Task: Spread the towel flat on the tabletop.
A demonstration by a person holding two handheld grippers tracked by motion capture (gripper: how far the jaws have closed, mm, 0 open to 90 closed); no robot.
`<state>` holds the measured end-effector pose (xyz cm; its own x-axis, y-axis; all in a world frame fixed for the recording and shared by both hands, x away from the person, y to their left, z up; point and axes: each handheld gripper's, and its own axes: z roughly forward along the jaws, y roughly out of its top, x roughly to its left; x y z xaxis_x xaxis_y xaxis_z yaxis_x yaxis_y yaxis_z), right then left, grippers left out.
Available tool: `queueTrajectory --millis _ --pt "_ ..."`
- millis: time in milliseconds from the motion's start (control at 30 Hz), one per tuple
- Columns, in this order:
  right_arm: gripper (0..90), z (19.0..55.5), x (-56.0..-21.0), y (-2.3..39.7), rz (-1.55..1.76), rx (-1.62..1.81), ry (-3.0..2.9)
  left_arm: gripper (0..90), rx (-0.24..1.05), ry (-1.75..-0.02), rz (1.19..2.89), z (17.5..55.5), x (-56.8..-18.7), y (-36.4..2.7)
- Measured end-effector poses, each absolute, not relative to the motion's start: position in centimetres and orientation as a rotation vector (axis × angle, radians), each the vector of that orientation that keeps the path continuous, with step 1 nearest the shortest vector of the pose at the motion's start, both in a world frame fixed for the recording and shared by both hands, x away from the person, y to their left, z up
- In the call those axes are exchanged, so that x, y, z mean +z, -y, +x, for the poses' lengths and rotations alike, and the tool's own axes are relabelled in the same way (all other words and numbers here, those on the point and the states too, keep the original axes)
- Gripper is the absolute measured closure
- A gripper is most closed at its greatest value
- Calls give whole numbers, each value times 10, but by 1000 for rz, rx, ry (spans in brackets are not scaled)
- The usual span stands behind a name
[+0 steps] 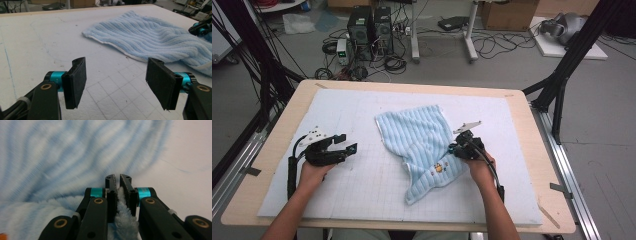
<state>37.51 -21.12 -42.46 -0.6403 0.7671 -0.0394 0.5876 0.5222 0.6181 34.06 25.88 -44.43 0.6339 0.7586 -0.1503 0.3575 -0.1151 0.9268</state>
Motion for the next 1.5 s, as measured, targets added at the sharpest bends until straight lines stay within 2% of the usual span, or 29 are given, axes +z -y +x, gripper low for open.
queueTrajectory --millis 133,167,267,367,400,433,467,567,733,967,1067,1200,1267,1333,1400,1500 --pt "837 366 -425 224 1155 760 -2412 348 425 -913 1722 340 -445 -258" --pt "815 359 -429 233 1180 777 -2391 383 420 -906 1725 340 -445 -257" --pt "775 351 -430 240 1204 821 -2365 386 416 -896 1732 340 -445 -252" --pt "647 338 -427 248 1218 933 -2316 391 396 -880 1726 341 -444 -246" --pt "560 333 -422 251 1189 1001 -2280 391 388 -869 1729 342 -444 -244" --pt "560 333 -422 251 1189 1001 -2280 391 384 -868 1728 343 -444 -240" --pt "462 331 -416 254 1188 1052 -2225 391 386 -865 1724 344 -444 -237" --pt "427 331 -413 258 1194 1117 -2188 389 371 -844 1738 349 -440 -224" --pt "424 332 -417 259 1203 1131 -2205 344 349 -803 1782 357 -441 -193" --pt "409 333 -419 258 1215 1145 -2213 315 353 -714 1957 367 -447 -140" --pt "408 333 -421 258 1223 1155 -2217 328 398 -682 2098 373 -449 -122" --pt "406 333 -422 258 1221 1154 -2225 457 379 -710 2126 378 -450 -114" --pt "406 334 -423 258 1222 1154 -2228 634 351 -692 2127 379 -449 -114" --pt "406 334 -424 257 1228 1153 -2234 794 380 -687 2140 379 -448 -114" --pt "407 334 -425 256 1222 1151 -2241 827 398 -703 2138 381 -447 -118" --pt "409 333 -424 256 1218 1155 -2241 830 406 -779 2108 387 -444 -134"
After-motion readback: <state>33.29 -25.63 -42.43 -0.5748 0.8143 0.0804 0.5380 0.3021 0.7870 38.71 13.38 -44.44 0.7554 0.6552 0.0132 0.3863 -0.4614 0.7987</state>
